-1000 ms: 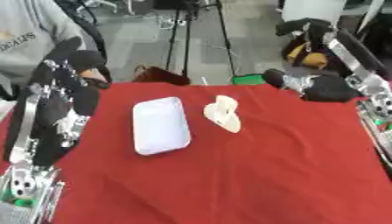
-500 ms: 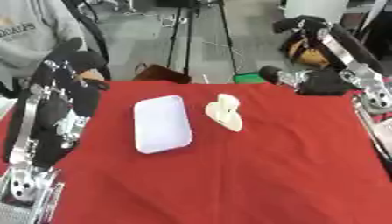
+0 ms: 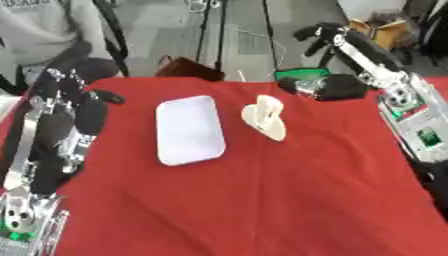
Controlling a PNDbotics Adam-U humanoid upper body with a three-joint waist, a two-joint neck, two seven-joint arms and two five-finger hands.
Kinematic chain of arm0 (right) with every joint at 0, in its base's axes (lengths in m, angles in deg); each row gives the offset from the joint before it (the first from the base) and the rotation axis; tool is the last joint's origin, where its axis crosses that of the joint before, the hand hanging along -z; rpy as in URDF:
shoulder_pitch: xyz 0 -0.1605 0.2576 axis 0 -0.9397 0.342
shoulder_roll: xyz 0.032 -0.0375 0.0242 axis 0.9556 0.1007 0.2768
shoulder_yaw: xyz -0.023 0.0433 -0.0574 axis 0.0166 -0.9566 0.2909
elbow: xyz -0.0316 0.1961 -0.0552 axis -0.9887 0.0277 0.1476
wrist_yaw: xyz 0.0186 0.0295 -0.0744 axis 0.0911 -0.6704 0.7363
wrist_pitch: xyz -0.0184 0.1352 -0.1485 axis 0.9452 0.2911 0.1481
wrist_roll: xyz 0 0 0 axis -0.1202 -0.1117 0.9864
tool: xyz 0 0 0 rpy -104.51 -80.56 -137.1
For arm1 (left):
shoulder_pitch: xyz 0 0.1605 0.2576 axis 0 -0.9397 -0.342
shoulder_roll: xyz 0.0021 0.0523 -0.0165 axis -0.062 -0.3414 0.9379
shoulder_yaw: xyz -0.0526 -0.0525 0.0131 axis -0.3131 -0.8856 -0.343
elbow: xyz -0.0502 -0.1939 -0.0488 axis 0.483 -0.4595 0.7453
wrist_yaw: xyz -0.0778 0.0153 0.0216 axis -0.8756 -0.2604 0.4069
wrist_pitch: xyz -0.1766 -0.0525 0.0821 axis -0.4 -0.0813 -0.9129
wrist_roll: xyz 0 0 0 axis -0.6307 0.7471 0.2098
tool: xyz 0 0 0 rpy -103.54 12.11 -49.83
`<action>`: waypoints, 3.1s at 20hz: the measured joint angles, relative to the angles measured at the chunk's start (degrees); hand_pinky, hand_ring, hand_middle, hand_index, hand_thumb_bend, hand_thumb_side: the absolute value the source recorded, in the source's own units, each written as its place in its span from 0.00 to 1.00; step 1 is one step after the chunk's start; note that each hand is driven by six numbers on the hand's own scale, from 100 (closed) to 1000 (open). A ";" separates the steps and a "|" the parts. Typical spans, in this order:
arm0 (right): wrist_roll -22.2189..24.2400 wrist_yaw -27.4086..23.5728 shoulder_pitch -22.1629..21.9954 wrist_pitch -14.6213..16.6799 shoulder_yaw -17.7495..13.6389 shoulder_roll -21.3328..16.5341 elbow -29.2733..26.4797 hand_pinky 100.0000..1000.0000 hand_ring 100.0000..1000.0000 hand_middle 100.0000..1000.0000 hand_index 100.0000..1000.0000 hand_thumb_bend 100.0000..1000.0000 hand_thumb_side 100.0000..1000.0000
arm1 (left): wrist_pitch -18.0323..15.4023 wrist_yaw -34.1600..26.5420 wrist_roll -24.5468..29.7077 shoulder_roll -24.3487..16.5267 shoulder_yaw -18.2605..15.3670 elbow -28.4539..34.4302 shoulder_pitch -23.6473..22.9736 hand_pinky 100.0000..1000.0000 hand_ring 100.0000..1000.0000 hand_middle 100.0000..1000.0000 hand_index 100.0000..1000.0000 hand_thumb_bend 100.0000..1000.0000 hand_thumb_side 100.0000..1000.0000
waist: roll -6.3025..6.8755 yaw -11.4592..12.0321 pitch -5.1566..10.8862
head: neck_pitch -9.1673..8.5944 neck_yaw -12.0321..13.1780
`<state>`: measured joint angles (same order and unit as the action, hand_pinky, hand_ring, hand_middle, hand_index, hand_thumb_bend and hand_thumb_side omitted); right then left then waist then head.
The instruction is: Pick up objects on the table and place them in the box.
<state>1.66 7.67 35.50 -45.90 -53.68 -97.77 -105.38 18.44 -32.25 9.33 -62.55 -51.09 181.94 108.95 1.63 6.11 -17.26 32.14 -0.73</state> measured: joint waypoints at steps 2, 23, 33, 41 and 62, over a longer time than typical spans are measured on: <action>-0.06 1.69 0.42 0.58 0.00 0.14 1.87 0.54 0.72 0.82 0.89 0.62 0.54 | 0.00 0.00 0.06 0.23 0.14 0.00 0.14 0.57 0.77 0.68 0.90 0.48 0.54 | 0.01 0.27 -0.24 | 0.00 -0.13; -1.32 15.73 2.55 3.08 -2.90 2.82 18.57 0.52 0.67 0.78 0.89 0.62 0.49 | -0.04 -0.27 0.73 0.35 0.62 0.00 0.72 0.57 0.78 0.68 0.90 0.48 0.55 | 0.77 2.83 -1.29 | 0.00 -0.67; -3.03 16.27 3.44 2.86 -4.28 3.16 22.75 0.48 0.62 0.75 0.86 0.61 0.49 | -0.01 -0.79 1.44 0.68 1.23 0.00 1.13 0.57 0.78 0.68 0.90 0.47 0.56 | 1.10 4.61 -1.36 | -0.43 -1.11; -3.94 16.51 4.07 2.77 -4.96 3.16 25.04 0.47 0.61 0.74 0.86 0.60 0.49 | 0.01 -1.17 1.90 0.86 1.57 0.00 1.17 0.57 0.78 0.68 0.90 0.47 0.56 | 1.42 4.99 -1.54 | -0.46 -1.57; -6.66 16.89 4.38 1.72 -5.29 4.13 25.38 0.41 0.52 0.58 0.73 0.56 0.48 | -0.17 -1.54 2.40 1.34 1.94 0.01 1.65 0.57 0.78 0.68 0.90 0.46 0.57 | 1.94 6.24 -2.19 | -0.47 -1.96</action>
<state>-5.00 24.57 39.87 -44.18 -58.97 -93.64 -80.00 18.27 -33.79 11.73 -61.21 -49.15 181.94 110.60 3.58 12.36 -19.45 31.68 -2.69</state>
